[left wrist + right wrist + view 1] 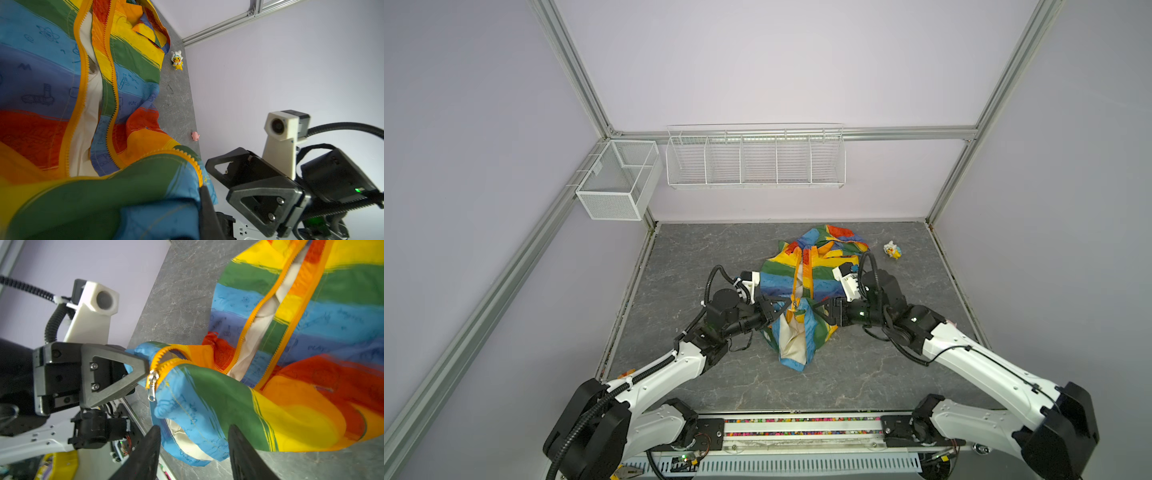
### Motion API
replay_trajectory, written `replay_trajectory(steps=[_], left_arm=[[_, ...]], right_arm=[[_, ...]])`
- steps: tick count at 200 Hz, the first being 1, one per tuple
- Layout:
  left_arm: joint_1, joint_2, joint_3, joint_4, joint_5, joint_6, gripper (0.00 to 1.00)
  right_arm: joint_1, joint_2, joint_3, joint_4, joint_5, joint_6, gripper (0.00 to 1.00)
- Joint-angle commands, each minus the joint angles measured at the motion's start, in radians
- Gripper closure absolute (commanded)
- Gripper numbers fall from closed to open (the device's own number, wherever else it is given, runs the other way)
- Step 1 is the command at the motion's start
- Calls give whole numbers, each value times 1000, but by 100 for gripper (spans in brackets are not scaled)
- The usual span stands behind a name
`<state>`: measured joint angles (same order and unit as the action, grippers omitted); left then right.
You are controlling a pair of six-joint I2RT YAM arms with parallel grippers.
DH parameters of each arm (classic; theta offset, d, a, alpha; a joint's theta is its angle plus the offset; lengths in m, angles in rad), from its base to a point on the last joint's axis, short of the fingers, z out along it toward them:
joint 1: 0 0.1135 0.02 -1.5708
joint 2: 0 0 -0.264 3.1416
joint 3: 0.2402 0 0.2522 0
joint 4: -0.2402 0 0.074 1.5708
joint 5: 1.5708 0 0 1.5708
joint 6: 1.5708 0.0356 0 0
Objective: Zip up the jacket
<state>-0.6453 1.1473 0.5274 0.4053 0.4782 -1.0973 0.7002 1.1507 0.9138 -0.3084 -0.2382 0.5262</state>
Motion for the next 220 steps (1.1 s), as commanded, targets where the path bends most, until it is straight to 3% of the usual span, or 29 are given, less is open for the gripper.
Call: replay_trajectory(steps=[1,37,99,220], left_arm=[[8,-29,51,-89,53,42,100],[16,-41,90,-177,112,24,100],[32,-74,135,-285,182,-17,100],[33,-79,149,-287,218,-35,100]], right_arm=[[66,59,120,-183,80,-166,49],[146,146,253,-240,97,-262,48],[199,191,315,-289,126,-318,47],[222,231,332,-283,135,-327,63]])
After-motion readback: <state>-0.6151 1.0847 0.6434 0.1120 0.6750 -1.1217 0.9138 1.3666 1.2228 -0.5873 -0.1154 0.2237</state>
